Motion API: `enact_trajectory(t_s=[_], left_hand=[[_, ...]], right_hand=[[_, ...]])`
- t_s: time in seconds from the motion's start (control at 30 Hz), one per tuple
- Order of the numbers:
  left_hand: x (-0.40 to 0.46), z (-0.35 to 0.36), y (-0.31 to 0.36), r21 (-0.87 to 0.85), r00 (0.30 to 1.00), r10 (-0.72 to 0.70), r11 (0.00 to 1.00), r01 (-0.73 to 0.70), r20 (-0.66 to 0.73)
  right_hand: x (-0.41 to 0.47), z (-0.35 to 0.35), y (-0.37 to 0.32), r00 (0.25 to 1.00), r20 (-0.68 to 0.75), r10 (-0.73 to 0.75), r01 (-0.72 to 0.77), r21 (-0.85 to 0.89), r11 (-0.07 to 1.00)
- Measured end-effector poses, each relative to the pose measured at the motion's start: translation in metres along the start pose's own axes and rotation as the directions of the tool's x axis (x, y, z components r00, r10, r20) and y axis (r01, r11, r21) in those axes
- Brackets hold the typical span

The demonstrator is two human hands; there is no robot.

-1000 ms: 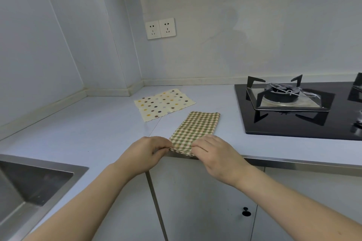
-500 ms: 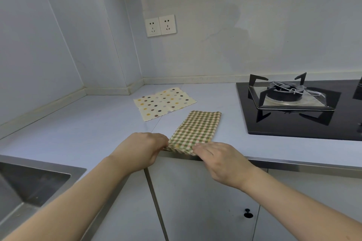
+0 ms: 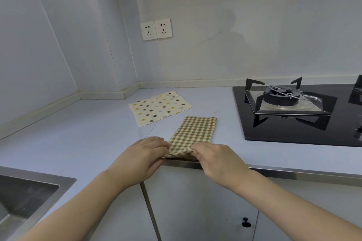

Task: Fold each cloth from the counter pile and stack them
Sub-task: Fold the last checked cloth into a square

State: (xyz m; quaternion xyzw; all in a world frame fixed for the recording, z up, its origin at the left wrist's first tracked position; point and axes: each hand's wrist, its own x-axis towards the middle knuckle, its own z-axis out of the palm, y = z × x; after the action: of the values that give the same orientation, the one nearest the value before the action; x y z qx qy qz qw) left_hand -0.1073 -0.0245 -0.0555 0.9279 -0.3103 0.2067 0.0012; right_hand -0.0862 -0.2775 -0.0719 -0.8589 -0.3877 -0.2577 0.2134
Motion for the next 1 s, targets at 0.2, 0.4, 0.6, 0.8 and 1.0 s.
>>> enact_trajectory(t_s=[0.2,0.4,0.6,0.8,1.0], left_hand=[[0.057,-0.012,-0.002,-0.661,0.817,-0.553,0.553,0.507,0.164],[0.127,0.020,-0.016,-0.720,0.687,-0.689,0.354,0.597,0.231],[0.165,0.067,-0.030,-0.422,0.647,-0.730,0.526,0.738,0.222],[0.176,0.079,-0.040,-0.177,0.697,-0.689,0.674,0.717,0.201],[0.182,0.066,-0.032,-0.103,0.672,-0.703,0.669,0.736,0.235]], right_hand=[[0.034,-0.021,0.023,0.939,-0.003,0.343,-0.323,0.331,0.887],[0.072,-0.005,0.079,0.835,0.043,0.548,-0.541,0.246,0.804],[0.081,0.023,0.130,0.829,0.107,0.550,-0.540,-0.108,0.835],[0.088,0.030,0.146,0.791,0.165,0.589,-0.564,-0.176,0.807],[0.085,0.028,0.144,0.793,0.183,0.581,-0.560,-0.157,0.814]])
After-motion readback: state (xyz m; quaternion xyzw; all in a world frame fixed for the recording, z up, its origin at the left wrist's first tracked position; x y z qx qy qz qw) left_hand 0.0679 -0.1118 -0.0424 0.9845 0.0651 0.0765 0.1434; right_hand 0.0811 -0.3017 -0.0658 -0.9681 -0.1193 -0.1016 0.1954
